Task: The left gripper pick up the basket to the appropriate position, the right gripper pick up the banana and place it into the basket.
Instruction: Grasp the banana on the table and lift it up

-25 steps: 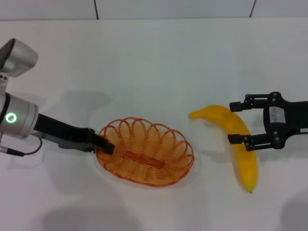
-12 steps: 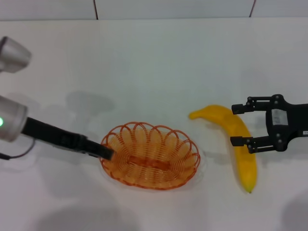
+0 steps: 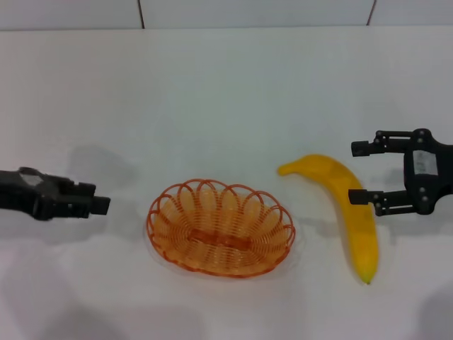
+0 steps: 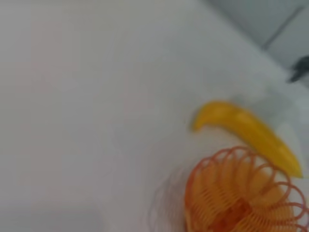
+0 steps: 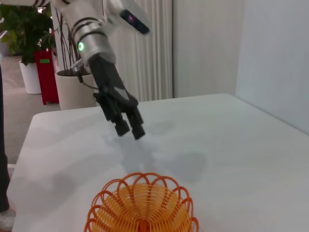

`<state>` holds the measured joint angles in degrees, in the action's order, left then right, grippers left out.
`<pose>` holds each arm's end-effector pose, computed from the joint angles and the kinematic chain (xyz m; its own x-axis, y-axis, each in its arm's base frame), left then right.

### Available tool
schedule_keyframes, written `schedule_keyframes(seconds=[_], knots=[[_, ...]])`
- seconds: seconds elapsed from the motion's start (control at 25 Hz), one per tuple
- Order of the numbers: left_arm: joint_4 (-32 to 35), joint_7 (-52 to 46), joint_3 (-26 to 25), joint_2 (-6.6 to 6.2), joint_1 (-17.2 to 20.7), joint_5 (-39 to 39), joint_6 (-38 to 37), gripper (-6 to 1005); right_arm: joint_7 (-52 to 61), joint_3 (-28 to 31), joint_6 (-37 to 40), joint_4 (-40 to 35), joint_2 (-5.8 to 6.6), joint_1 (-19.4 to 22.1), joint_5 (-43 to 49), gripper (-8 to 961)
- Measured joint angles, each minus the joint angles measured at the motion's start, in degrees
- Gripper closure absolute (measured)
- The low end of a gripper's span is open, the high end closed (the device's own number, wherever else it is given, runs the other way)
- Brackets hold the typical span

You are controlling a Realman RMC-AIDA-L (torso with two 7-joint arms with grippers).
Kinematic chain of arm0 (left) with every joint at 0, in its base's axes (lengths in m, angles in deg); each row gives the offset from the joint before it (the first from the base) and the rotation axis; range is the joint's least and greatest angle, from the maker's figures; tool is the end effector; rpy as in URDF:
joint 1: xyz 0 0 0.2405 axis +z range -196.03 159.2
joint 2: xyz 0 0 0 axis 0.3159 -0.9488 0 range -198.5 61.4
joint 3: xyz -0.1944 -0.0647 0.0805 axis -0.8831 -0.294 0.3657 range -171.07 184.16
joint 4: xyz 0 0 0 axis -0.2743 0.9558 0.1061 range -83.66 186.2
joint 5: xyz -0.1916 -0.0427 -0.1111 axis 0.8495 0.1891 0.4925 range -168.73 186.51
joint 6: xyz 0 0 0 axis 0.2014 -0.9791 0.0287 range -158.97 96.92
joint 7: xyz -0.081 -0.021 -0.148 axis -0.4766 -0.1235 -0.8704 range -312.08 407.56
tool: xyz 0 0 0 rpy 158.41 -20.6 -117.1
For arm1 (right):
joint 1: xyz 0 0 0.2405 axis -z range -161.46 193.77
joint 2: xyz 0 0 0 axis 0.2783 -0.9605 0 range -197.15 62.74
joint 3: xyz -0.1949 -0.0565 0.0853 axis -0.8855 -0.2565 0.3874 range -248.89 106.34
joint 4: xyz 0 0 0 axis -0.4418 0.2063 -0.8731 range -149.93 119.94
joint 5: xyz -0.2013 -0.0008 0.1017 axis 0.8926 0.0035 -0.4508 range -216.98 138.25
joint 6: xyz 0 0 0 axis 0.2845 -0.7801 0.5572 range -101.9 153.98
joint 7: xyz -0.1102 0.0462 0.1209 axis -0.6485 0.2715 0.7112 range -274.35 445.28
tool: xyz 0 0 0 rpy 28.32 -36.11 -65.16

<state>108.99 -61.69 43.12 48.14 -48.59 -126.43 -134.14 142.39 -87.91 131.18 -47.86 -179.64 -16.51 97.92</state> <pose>-0.2513 0.3199 0.0584 0.7166 0.6687 0.1986 0.6926 -0.7159 -0.0883 0.2724 0.3003 0.0414 0.9019 -0.1074 -0.4184 -0.1996 -0.9626 -0.1832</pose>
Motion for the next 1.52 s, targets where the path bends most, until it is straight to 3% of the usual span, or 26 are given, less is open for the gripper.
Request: schedule_keyframes(seconds=[0.32, 0.76, 1.04, 1.28, 1.4, 1.52], knots=[[-6.0, 30.7, -1.2, 0.22, 6.1, 8.6, -0.4, 472, -0.1, 0.3, 0.1, 0.0, 0.02, 0.2, -0.4, 158], [-18.2, 56.5, -9.3, -0.16, 8.8, 6.5, 0.5, 465, 0.1, 0.7, 0.2, -0.1, 0.06, 1.7, -2.4, 158], [-19.1, 54.5, -10.7, -0.04, 9.1, 6.9, 0.1, 447, 0.7, 1.8, 4.1, -0.6, 0.32, 2.7, -4.3, 157], [-19.2, 52.7, -11.9, 0.11, 8.8, 7.3, 0.2, 431, 3.5, 6.1, 8.1, -3.1, 0.72, 2.9, -4.5, 157], [-19.2, 53.0, -13.5, 0.11, 8.8, 7.5, 0.5, 307, 5.9, 6.7, 9.6, -7.3, -0.31, 3.0, -4.4, 157], [-19.2, 53.0, -16.1, 0.07, 8.6, 7.7, 0.5, 183, 10.1, 6.0, 10.9, -16.0, -2.63, 2.9, -3.9, 157]])
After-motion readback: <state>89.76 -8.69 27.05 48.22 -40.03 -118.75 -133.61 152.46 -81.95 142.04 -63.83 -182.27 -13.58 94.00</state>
